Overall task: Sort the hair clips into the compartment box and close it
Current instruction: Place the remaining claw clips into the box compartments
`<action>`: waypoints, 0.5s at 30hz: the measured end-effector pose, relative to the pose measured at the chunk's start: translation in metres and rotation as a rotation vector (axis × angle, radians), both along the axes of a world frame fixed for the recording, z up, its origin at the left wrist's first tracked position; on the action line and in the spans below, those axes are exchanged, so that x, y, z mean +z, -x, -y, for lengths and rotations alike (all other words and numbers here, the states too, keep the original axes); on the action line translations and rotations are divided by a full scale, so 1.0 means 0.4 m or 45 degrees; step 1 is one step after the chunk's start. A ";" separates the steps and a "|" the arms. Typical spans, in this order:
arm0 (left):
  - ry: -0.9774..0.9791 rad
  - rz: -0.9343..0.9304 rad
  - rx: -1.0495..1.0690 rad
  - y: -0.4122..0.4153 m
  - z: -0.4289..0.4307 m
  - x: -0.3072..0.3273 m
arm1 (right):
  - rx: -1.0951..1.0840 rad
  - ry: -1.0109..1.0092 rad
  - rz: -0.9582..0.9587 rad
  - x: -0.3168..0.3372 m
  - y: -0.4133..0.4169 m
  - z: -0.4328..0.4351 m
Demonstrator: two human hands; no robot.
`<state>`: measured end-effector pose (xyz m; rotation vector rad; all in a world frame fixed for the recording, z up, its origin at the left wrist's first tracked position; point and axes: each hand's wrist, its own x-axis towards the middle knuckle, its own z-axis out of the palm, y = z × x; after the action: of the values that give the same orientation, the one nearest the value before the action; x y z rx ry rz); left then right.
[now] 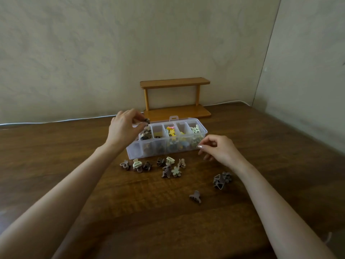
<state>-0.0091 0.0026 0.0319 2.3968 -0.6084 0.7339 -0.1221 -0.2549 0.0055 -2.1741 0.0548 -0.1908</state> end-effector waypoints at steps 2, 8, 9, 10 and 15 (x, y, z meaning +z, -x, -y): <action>-0.067 -0.016 0.082 -0.026 -0.017 -0.011 | 0.011 0.009 -0.004 0.001 0.001 0.001; -0.242 -0.085 0.211 -0.045 -0.013 -0.026 | 0.020 0.024 -0.014 0.000 -0.002 0.001; -0.264 -0.100 0.211 -0.045 -0.011 -0.027 | 0.020 0.029 -0.015 0.000 -0.002 0.000; -0.263 -0.099 0.207 -0.044 -0.009 -0.027 | 0.020 0.031 -0.016 0.000 -0.003 -0.001; -0.172 -0.033 0.169 -0.032 -0.010 -0.025 | 0.029 0.041 -0.010 -0.001 -0.002 -0.001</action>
<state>0.0036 0.0065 0.0220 2.5874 -0.5067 0.7369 -0.1213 -0.2544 0.0052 -2.2068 0.0312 -0.1715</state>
